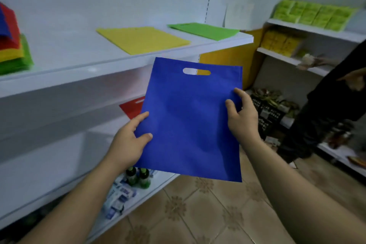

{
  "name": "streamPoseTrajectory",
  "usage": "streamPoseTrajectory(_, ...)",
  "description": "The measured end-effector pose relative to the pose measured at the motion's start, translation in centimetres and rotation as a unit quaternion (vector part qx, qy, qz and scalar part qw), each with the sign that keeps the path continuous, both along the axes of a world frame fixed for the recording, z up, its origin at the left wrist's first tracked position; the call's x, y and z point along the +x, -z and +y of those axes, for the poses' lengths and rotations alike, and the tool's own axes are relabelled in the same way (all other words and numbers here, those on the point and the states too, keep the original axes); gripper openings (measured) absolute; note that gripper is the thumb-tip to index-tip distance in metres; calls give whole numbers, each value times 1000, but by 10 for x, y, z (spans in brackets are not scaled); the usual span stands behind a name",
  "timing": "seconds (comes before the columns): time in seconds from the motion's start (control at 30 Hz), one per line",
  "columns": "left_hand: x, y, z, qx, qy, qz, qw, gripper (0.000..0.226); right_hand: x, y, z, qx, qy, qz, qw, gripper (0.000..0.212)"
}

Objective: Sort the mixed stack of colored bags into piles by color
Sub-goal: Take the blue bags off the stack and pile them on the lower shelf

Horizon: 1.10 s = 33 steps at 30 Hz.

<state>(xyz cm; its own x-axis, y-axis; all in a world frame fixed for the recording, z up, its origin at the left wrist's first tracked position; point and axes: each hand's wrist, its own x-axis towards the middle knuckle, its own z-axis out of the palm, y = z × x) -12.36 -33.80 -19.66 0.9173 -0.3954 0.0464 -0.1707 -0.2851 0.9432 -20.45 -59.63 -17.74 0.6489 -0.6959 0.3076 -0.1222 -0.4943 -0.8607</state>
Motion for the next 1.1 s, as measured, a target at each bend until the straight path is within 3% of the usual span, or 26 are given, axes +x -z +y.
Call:
streamPoseTrajectory(0.3,-43,39,-182,44,33,41,998,57,-69,25,-167,9,35,109,993,46)
streamPoseTrajectory(0.53,-48,49,-265,59,36,73,995,55,-68,33,-255,8,19,141,990,46)
streamPoseTrajectory(0.73,-13,57,-306,56,20,66,996,55,-22,47,-302,4,3,164,986,45)
streamPoseTrajectory(1.1,105,88,-353,66,-44,96,992,56,143,71,-357,-3,-75,211,975,46)
